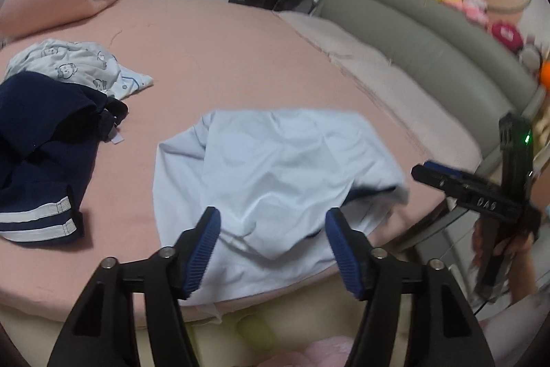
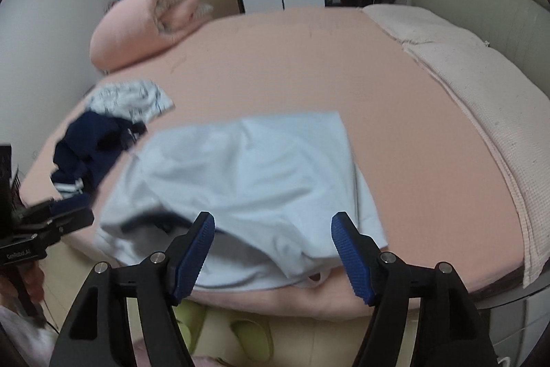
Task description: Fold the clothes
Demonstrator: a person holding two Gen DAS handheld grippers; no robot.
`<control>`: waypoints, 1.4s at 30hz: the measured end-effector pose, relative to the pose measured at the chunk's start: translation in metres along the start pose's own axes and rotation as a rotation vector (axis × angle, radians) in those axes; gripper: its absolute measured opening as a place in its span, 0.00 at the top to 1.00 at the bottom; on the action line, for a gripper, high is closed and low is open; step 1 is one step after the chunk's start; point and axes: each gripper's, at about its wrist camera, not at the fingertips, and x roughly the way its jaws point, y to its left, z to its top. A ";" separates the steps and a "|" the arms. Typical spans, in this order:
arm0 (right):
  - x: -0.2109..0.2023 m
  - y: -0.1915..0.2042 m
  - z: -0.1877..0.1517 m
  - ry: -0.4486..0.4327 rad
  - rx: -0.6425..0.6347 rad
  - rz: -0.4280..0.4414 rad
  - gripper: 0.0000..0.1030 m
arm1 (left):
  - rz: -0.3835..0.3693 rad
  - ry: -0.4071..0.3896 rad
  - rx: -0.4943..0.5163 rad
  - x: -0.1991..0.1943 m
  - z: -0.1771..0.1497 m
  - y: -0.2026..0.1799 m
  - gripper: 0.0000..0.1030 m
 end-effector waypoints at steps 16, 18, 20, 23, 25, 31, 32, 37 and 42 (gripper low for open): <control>0.050 0.052 0.024 0.030 -0.130 0.013 0.69 | 0.010 0.076 0.052 0.086 0.028 -0.025 0.56; 0.062 0.052 0.018 0.079 -0.136 0.015 0.71 | 0.035 0.119 0.053 0.096 0.021 -0.025 0.57; 0.073 0.051 0.010 0.127 -0.140 0.016 0.71 | 0.062 0.139 0.065 0.098 0.012 -0.023 0.57; 0.082 0.045 -0.006 0.185 -0.144 0.004 0.71 | 0.091 0.154 0.093 0.094 -0.002 -0.019 0.57; 0.086 0.039 -0.018 0.216 -0.144 -0.021 0.71 | 0.110 0.165 0.115 0.090 -0.012 -0.018 0.57; 0.083 0.034 -0.039 0.245 -0.141 0.015 0.70 | 0.180 0.175 0.229 0.075 -0.027 -0.026 0.57; 0.080 0.033 -0.038 0.245 -0.128 0.026 0.70 | 0.186 0.178 0.234 0.073 -0.027 -0.027 0.57; 0.065 0.018 -0.022 0.218 -0.025 0.088 0.56 | 0.152 0.156 0.182 0.050 -0.012 -0.020 0.56; 0.052 -0.004 0.008 0.163 0.004 0.090 0.43 | 0.090 0.080 0.059 0.031 0.025 0.015 0.39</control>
